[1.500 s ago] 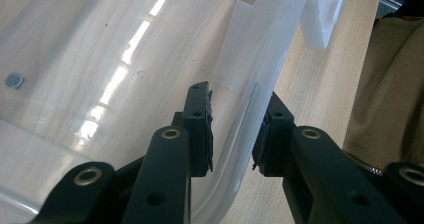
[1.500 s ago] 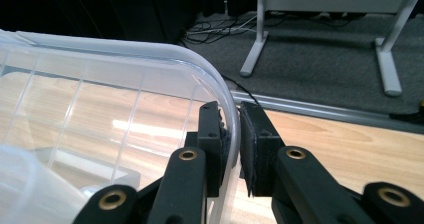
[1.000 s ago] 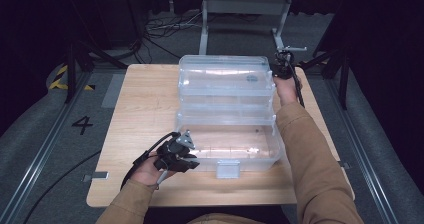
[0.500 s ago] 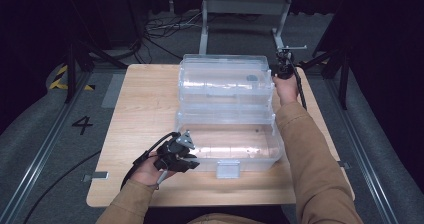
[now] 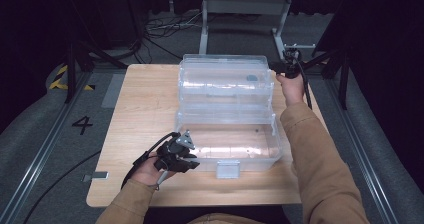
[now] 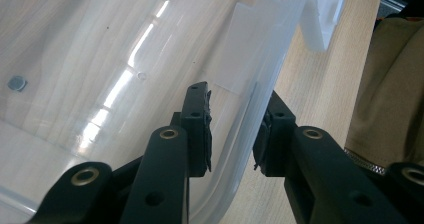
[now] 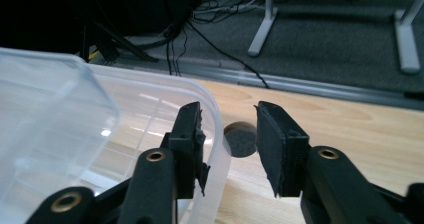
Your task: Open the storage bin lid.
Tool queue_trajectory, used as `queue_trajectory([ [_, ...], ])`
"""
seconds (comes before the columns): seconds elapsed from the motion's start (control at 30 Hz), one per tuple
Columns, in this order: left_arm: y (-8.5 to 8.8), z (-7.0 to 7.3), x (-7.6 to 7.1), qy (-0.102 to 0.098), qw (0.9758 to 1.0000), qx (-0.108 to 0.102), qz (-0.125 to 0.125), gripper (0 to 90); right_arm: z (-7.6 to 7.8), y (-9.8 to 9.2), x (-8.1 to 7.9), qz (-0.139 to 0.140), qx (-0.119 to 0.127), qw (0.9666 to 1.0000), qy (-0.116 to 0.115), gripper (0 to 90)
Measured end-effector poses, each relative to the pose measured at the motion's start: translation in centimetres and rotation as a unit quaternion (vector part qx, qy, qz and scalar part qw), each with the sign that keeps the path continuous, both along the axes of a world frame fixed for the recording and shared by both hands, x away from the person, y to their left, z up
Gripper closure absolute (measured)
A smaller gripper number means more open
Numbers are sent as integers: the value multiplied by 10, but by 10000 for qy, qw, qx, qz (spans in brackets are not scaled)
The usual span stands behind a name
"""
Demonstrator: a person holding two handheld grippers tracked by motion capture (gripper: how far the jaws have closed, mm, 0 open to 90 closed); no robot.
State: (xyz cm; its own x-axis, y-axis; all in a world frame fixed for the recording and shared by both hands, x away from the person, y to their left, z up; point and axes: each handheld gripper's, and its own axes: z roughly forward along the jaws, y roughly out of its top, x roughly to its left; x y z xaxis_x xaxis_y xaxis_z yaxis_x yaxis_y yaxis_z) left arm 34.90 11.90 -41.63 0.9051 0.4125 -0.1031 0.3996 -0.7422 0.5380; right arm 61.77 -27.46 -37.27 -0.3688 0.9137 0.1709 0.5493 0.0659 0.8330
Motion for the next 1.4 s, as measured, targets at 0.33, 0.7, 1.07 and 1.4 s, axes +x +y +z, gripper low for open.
queue_trajectory([
  [0.33,4,8,5,323,9990,-312,29,595,26,-18,-31,311,311,9986,-288,442],
  [0.7,28,35,11,254,9950,-948,176,544,52,-39,-77,447,485,9966,-486,235],
  [1.07,54,51,21,43,9907,-1181,680,539,59,-67,-130,513,860,9938,-484,180],
  [1.4,69,53,33,2,9871,-1222,1029,531,53,-72,-182,682,169,9937,-868,164],
])
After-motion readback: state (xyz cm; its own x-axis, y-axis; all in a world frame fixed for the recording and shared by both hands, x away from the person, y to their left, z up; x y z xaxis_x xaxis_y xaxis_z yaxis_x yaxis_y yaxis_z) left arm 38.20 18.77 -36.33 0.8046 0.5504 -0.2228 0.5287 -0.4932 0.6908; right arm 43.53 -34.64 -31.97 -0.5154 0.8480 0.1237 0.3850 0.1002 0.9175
